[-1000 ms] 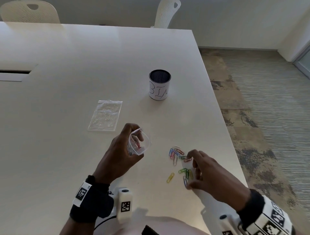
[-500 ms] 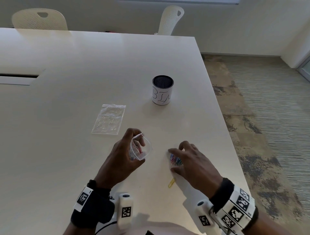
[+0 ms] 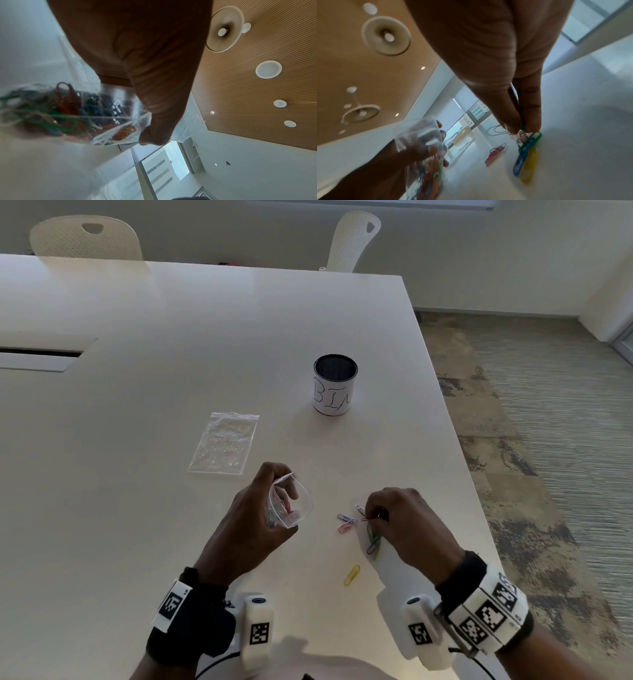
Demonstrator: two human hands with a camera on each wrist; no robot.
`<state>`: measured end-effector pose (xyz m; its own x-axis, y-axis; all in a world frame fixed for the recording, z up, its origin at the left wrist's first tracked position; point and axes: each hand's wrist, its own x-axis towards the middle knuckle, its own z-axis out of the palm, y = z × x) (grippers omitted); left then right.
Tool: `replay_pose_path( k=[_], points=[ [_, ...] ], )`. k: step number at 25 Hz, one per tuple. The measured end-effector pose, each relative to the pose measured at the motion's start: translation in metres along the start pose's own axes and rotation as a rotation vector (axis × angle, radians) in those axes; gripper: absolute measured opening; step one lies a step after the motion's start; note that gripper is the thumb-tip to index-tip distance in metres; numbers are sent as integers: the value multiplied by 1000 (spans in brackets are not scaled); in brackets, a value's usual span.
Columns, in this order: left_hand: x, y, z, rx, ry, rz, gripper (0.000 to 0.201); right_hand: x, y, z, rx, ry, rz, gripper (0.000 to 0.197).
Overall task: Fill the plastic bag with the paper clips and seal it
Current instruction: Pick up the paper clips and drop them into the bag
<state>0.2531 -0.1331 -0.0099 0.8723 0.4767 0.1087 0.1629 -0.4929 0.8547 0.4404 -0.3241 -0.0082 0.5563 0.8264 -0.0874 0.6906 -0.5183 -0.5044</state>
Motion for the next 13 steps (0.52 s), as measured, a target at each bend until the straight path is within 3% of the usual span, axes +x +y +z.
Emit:
replay_pose_path(
  k=[4,7,13],
  points=[
    [1,0,1,7,1,0,58,1,-6,-22,388,32,104,14],
    [1,2,2,23,3,8,58,-1,-40,-39,627,56,29,7],
    [0,1,2,42,21,-38,63,16,-98,-20,341,88,-304,9]
  ],
)
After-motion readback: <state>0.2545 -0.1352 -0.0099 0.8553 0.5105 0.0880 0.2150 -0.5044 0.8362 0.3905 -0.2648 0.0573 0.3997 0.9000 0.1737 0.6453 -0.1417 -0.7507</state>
